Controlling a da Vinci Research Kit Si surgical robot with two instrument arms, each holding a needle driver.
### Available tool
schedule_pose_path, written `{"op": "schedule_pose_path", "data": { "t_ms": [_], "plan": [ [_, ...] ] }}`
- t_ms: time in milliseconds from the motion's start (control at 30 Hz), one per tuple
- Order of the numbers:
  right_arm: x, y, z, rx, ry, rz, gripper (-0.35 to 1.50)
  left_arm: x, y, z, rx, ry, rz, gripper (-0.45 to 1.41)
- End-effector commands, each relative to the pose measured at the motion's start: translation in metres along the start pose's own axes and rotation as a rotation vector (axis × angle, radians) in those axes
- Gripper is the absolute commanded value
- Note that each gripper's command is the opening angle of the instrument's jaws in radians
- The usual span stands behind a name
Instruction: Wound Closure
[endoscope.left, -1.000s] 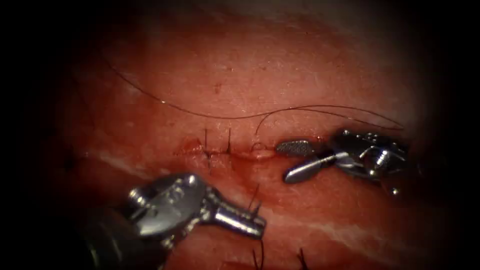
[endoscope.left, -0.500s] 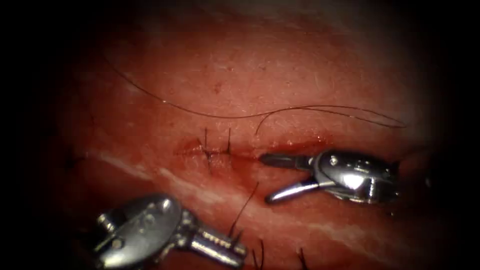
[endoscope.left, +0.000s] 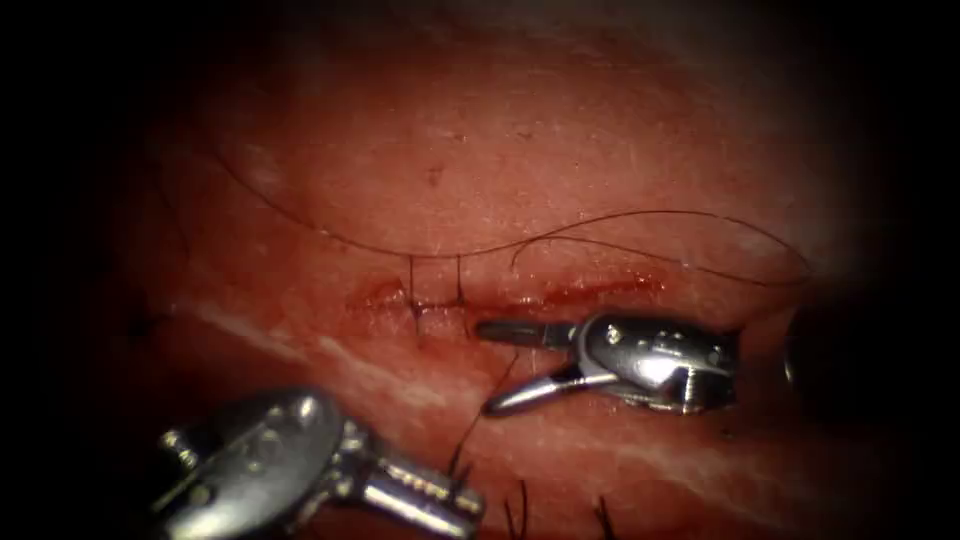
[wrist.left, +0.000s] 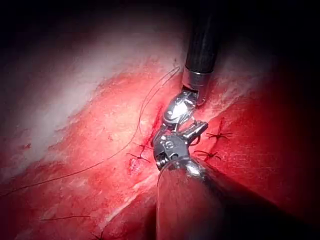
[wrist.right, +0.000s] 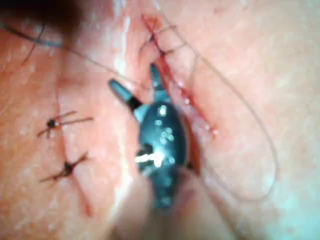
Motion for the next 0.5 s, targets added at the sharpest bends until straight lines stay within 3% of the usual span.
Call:
{"op": "schedule_pose_path", "data": {
  "t_ms": [33,133,200,267,300,500],
  "plan": [
    [-0.0012,-0.0002,0.0003,0.003,-0.026,0.004,0.71,-0.0006,-0.0002,0.0006,-0.001,0.001,0.001,-0.45],
    [-0.0018,0.0000,0.0002,0.005,-0.063,0.002,0.61,0.0001,0.0004,0.0003,0.005,0.005,0.014,-0.45],
    [-0.0022,-0.0001,0.0001,0.007,-0.063,-0.001,0.42,0.0004,0.0006,0.0001,0.006,0.006,0.017,-0.45],
    [-0.0022,-0.0002,0.0000,0.008,-0.066,-0.002,0.09,0.0006,0.0006,0.0000,0.011,0.007,0.021,-0.45],
    [-0.0022,-0.0002,-0.0001,0.010,-0.069,-0.002,-0.28,0.0007,0.0007,-0.0001,0.017,0.006,0.027,-0.45],
    [-0.0017,-0.0002,-0.0008,-0.028,-0.098,0.063,-0.35,0.0009,0.0010,-0.0005,0.029,0.005,0.041,-0.45]
  ]
}}
